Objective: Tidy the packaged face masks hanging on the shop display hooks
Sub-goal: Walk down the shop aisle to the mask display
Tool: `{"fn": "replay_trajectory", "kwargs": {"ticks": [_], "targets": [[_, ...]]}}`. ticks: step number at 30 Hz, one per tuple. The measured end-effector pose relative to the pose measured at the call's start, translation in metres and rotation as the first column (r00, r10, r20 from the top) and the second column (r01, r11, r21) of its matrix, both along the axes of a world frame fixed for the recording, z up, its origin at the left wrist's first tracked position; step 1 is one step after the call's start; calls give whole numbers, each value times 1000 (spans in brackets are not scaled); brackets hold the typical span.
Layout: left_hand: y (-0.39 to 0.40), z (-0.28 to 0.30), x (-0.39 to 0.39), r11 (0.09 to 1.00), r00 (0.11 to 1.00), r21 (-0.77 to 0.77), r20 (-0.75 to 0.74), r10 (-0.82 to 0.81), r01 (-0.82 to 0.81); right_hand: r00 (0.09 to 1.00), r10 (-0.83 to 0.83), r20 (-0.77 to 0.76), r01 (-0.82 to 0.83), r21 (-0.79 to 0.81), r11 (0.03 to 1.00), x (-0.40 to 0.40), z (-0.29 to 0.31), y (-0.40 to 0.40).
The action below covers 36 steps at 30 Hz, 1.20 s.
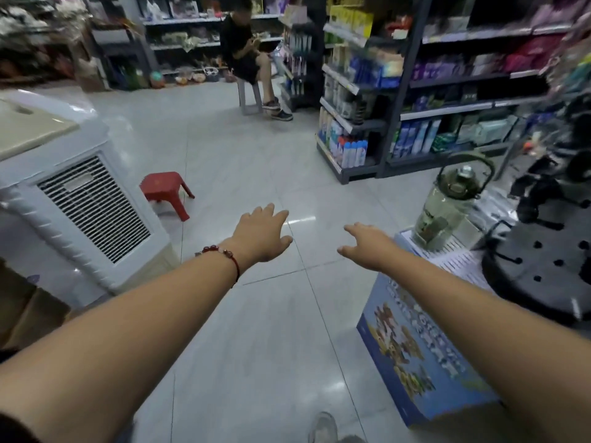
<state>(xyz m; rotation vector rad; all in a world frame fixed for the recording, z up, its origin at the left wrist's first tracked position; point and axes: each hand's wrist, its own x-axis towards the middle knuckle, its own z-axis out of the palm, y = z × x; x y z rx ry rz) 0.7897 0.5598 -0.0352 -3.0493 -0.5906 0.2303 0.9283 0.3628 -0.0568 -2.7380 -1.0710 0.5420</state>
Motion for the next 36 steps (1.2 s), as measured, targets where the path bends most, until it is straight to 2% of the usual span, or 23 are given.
{"fn": "replay_trajectory", "kwargs": {"ticks": [9, 15, 21, 27, 36], "targets": [[112, 4, 170, 998, 999, -47, 19, 35, -35, 995, -85, -44, 88, 82, 993, 170, 25, 110], [184, -28, 306, 997, 999, -74, -15, -39, 38, 981, -172, -89, 181, 102, 978, 278, -5, 208], [293, -41, 472, 992, 991, -32, -39, -126, 125, 950, -303, -76, 309, 84, 947, 437, -15, 290], [362, -28, 621, 973, 966, -38, -118, -231, 228, 858, -500, -118, 508, 57, 859, 558, -18, 282], [298, -38, 851, 837, 835, -84, -72, -546, 541, 665, -722, -189, 743, 77, 664, 721, -39, 206]]}}
